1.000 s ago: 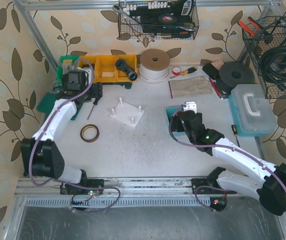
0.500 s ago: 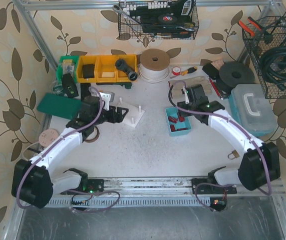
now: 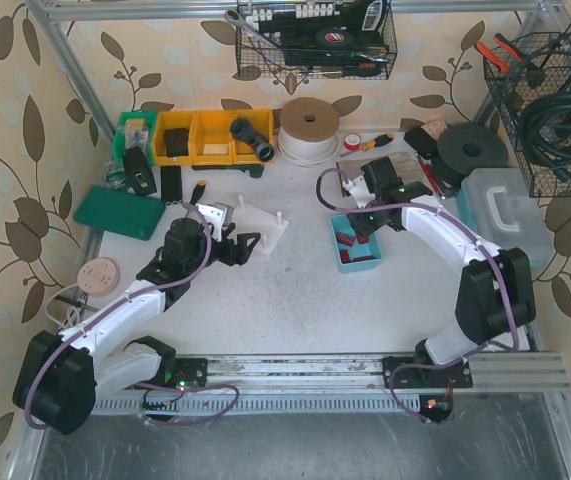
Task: Install the large spring
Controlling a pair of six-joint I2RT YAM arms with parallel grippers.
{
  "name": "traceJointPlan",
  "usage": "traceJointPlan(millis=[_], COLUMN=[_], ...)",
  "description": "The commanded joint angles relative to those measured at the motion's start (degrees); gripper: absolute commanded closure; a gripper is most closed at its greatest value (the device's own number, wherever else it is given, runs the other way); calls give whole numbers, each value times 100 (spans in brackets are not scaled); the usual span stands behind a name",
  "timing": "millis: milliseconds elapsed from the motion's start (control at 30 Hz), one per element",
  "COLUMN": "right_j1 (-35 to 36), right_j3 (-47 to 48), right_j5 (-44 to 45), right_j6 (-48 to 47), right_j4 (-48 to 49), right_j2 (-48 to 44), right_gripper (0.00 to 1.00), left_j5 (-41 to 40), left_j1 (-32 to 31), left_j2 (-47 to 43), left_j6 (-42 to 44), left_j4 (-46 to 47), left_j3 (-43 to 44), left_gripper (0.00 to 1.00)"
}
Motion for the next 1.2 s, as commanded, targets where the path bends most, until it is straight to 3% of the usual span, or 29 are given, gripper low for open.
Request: traceJointPlan(millis=[0, 200, 667, 1167], right_j1=[-28, -45, 138, 184], right_j3=[359, 627, 568, 687], right_j5=[-179, -559, -684, -729], right_j6=[-661, -701, -978, -1115], right_j4=[-344, -372, -219, -416], right_j2=[351, 866, 1361, 1751], right_gripper=[44, 50, 41, 52], left_j5=[-301, -512, -595, -607], left_j1=[-69, -77, -76, -77], left_j2=[-141, -436, -499, -563], left_j6=[227, 287, 346, 390], left_j4=[369, 483, 402, 318], left_j3=[-8, -183, -189, -157], left_gripper=[14, 14, 14, 14])
